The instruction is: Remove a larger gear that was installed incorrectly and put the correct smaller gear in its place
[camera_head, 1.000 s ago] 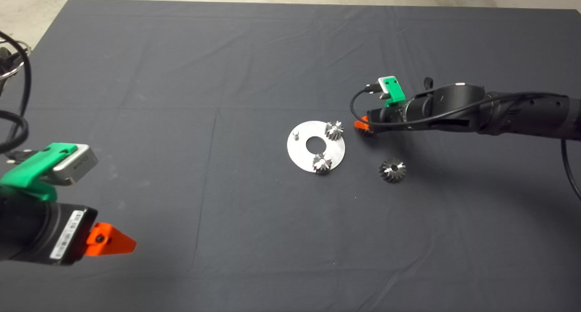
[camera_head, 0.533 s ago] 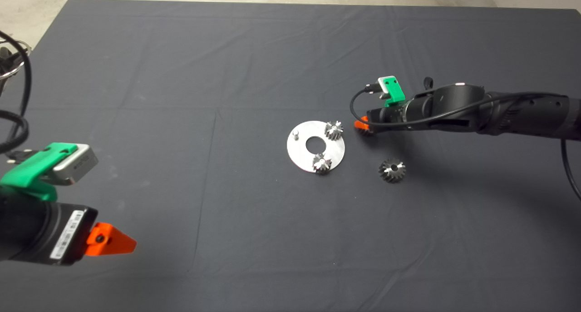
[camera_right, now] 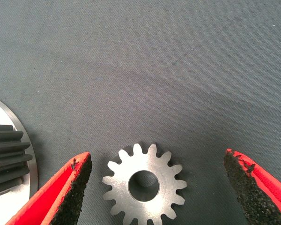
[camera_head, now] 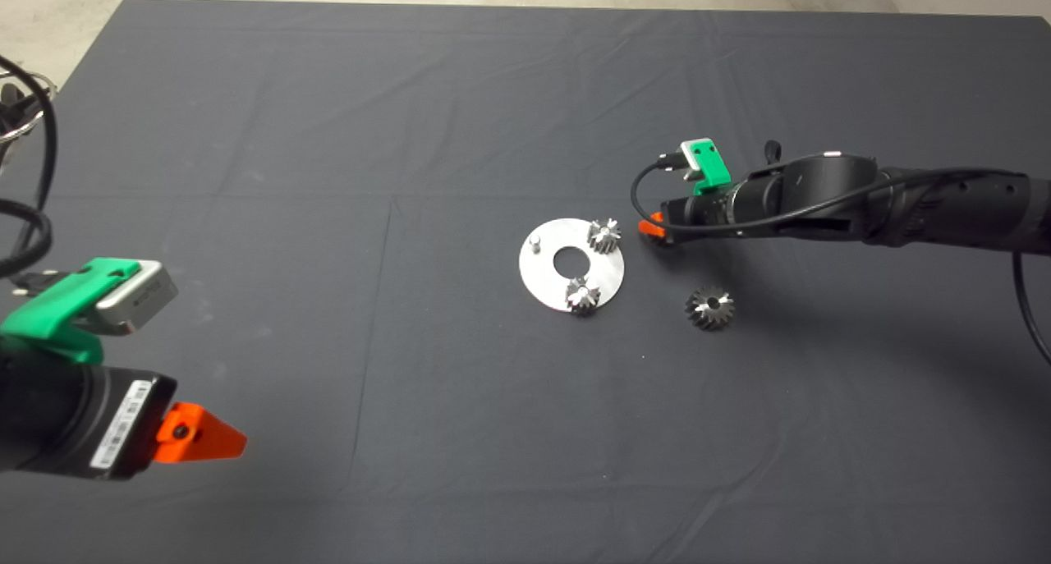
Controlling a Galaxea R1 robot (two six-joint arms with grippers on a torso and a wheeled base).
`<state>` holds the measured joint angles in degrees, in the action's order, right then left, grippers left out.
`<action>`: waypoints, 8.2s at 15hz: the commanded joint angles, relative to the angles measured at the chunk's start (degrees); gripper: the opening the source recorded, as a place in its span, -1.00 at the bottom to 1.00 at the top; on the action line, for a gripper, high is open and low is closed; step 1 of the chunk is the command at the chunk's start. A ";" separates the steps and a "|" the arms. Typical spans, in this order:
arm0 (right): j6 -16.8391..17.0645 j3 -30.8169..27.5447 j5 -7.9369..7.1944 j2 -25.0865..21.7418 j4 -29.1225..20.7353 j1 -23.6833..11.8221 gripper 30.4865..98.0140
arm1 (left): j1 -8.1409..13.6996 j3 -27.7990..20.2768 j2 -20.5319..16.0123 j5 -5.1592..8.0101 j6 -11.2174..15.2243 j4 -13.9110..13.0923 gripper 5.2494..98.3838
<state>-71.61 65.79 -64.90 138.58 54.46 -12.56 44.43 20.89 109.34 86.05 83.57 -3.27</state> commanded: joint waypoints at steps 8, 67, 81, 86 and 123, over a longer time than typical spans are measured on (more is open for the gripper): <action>0.86 -0.58 -0.21 0.07 0.23 -0.98 0.30 | 0.57 -0.61 -0.21 0.25 0.28 -0.86 0.99; 3.67 -1.91 -0.75 0.07 -2.52 -7.23 -0.74 | 0.57 -0.61 -0.21 0.26 0.37 -0.86 0.99; 3.23 -1.47 -0.75 15.22 -6.03 -9.86 -0.74 | 0.48 -0.70 -0.30 0.34 0.46 -0.95 0.99; 4.08 -1.38 -0.66 18.88 -6.03 -9.60 -0.74 | 0.48 -0.52 0.23 0.43 0.46 -0.95 0.99; 20.72 6.43 -5.50 23.45 -12.53 -4.94 -0.75 | 0.39 -0.52 0.49 0.52 0.54 -0.95 0.99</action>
<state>-50.98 71.99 -70.19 161.92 42.56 -16.04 44.43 20.88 109.98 86.41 83.74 -3.30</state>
